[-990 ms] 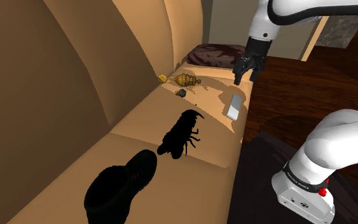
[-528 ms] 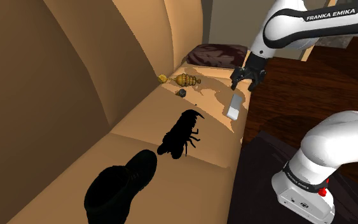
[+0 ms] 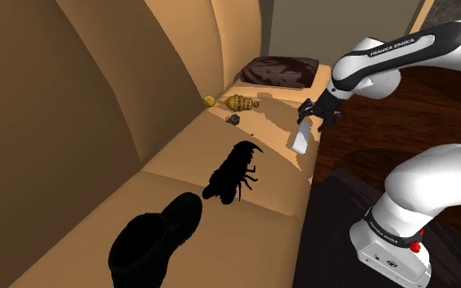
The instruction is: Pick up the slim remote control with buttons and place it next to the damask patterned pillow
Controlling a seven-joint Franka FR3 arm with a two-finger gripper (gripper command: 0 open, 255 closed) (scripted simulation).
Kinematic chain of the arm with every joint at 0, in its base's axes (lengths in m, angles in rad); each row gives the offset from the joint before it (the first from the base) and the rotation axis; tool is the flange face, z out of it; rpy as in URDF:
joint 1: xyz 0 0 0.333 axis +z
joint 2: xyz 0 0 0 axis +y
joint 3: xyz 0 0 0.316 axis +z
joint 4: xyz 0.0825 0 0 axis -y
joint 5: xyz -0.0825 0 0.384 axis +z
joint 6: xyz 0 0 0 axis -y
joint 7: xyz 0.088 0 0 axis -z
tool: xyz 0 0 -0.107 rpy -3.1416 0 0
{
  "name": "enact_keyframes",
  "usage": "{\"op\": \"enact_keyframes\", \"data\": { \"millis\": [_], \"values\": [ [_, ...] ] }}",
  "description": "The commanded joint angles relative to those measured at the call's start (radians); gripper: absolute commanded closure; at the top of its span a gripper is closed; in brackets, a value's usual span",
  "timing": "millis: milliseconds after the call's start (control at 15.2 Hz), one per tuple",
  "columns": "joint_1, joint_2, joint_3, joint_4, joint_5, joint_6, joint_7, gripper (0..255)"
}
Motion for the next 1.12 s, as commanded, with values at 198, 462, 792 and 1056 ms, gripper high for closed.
{"op": "enact_keyframes", "data": {
  "millis": [198, 462, 792, 1056],
  "values": [
    [0.030, 0.106, -0.050, -0.042, 0.100, 0.184, -0.024, 0],
    [0.082, 0.178, -0.069, -0.042, 0.156, 0.260, -0.062, 0],
    [0.105, 0.208, -0.079, -0.041, 0.184, 0.288, -0.080, 0],
    [0.105, 0.207, -0.079, -0.041, 0.183, 0.288, -0.080, 0]
  ]
}}
